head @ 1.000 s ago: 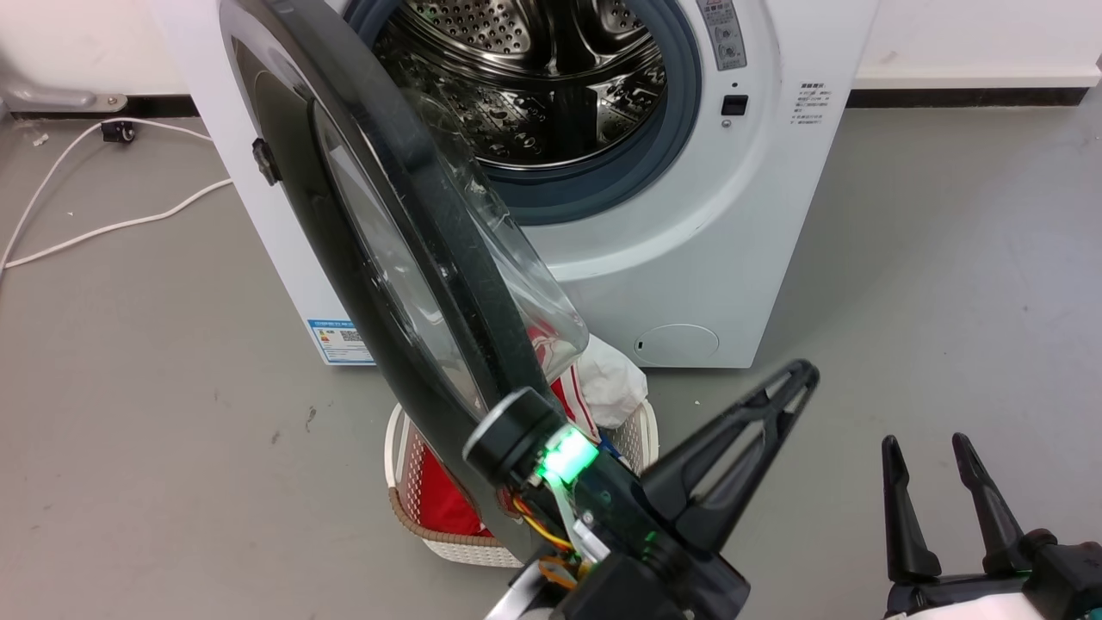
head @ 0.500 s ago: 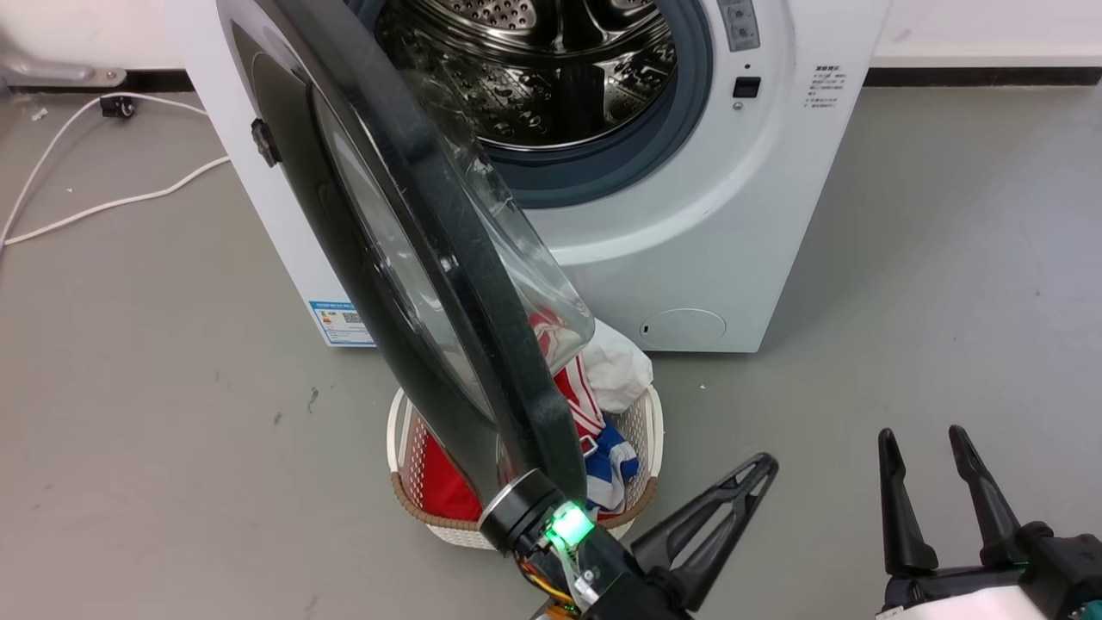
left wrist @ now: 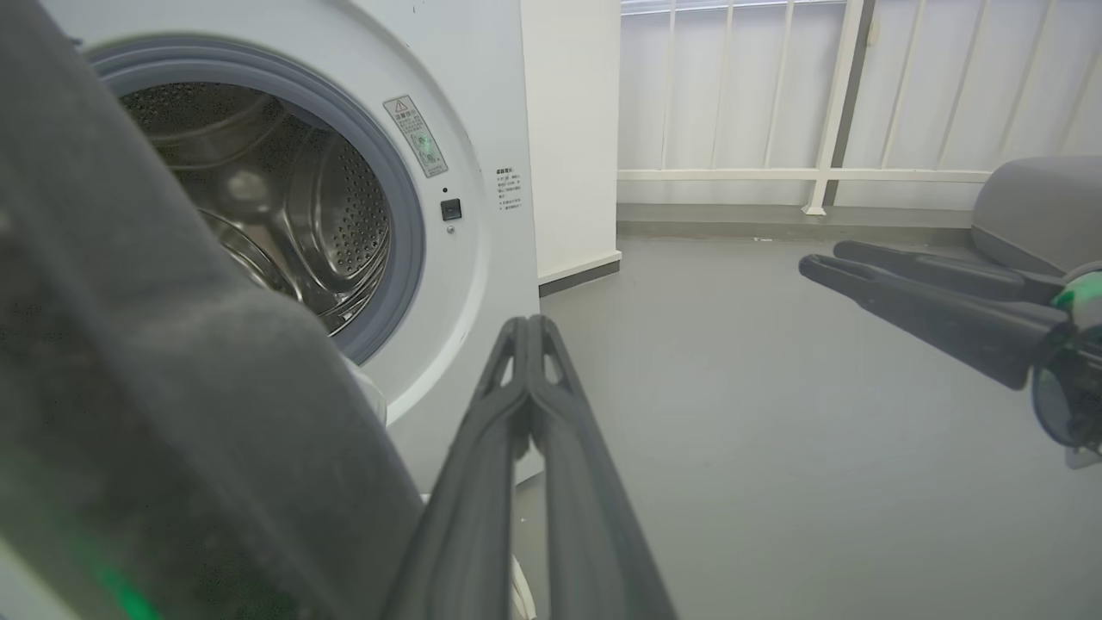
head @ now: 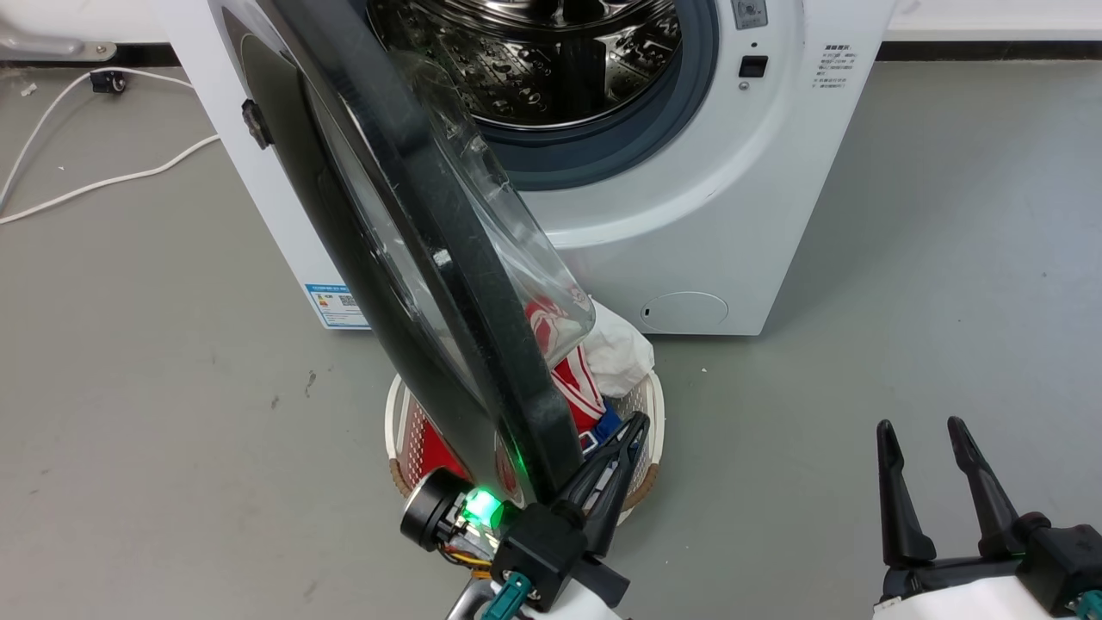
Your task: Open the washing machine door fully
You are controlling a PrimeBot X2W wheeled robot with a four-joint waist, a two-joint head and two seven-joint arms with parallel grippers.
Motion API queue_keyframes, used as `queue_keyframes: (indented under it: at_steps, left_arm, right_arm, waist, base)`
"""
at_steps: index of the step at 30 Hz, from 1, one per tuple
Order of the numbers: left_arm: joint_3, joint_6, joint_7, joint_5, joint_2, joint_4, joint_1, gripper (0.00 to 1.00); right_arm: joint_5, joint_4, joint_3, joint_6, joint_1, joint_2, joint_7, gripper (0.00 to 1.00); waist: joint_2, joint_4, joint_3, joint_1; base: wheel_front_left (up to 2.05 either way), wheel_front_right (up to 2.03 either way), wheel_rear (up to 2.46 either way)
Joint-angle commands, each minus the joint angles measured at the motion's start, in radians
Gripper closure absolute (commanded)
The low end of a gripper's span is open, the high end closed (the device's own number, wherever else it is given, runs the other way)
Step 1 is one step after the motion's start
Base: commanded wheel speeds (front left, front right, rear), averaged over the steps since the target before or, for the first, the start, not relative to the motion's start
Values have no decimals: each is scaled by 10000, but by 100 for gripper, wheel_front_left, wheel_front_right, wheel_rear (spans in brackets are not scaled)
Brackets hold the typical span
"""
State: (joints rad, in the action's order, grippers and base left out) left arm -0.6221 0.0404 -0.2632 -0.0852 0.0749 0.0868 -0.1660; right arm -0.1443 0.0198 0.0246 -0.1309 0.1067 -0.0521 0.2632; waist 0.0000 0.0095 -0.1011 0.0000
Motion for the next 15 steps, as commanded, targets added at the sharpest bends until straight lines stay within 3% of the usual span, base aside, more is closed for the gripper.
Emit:
queue_keyframes:
  at_steps: [1, 15]
  left_arm:
    - [153, 58, -24, -40, -14, 64, 140, 100]
    - [1341, 326, 9, 87, 177, 27, 736, 100]
  right_arm:
    - [-21, -36, 5, 2, -67, 35, 22, 0]
    - [-133, -158, 17, 2, 216, 34, 22, 0]
  waist:
    - [0, 7, -3, 0]
    - [0, 614, 275, 0]
  base:
    - [0, 0, 0]
    - [0, 0, 0]
